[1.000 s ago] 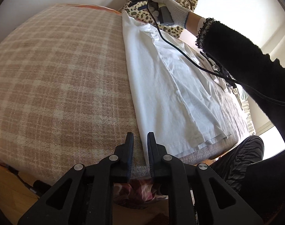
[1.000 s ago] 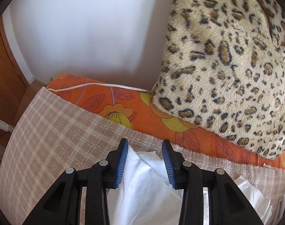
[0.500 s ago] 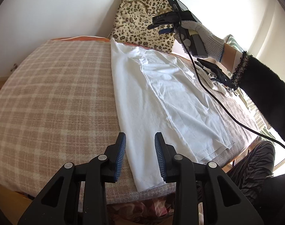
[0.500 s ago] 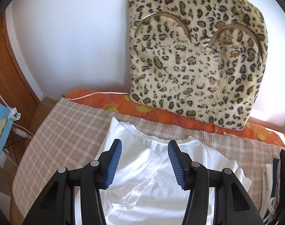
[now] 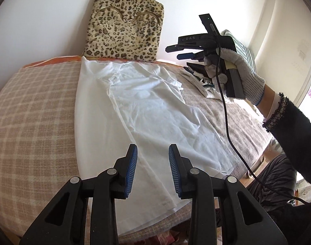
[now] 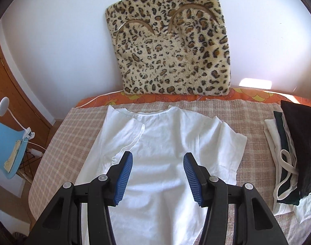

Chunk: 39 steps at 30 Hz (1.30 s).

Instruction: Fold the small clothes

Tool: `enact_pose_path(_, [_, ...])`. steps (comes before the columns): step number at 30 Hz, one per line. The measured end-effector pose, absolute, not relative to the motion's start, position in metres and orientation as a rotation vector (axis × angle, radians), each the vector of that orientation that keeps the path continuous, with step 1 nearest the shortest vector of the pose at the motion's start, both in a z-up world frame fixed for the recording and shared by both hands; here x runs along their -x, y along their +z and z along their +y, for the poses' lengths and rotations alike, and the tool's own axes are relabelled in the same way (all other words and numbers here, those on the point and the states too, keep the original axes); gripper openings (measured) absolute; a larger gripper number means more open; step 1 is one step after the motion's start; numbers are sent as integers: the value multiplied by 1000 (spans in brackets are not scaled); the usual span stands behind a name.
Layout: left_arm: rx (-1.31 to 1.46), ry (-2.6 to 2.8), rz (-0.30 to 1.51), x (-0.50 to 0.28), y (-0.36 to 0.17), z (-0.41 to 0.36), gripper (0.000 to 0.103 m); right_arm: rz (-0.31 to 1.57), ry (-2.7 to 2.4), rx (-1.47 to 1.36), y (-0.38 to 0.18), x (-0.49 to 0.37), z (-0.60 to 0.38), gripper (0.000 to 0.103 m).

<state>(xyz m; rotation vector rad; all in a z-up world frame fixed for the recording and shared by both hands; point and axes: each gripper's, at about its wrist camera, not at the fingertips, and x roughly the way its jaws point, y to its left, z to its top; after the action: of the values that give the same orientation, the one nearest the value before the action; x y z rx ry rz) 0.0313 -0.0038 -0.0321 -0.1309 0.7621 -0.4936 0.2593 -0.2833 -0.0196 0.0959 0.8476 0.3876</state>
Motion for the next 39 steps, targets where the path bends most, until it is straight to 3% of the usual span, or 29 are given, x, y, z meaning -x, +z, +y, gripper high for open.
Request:
enact_pose_path(9, [1, -682, 771, -22, -37, -92, 30, 823, 363, -181, -21, -242, -370, 59])
enact_pose_path(13, [-39, -743, 813, -21, -50, -127, 30, 838, 389, -230, -28, -253, -397, 66])
enact_pose_path(14, [-56, -759, 820, -19, -53, -137, 32, 842, 397, -240, -30, -256, -402, 66])
enact_pose_path(16, [-96, -791, 826, -15, -57, -156, 52, 847, 409, -247, -33, -266, -408, 66])
enact_pose_path(19, [-160, -812, 828, -7, -62, -184, 58, 842, 410, -253, -38, -280, -414, 69])
enact_pose_path(30, [-192, -748, 891, -16, -87, -211, 58, 931, 419, -351, -93, -358, -400, 72])
enact_pose_path(36, [-259, -741, 840, -6, -90, -216, 58, 929, 332, -217, -106, -383, -394, 70])
enact_pose_path(39, [-273, -733, 823, -8, -90, -216, 48, 928, 327, -202, -111, -390, -390, 70])
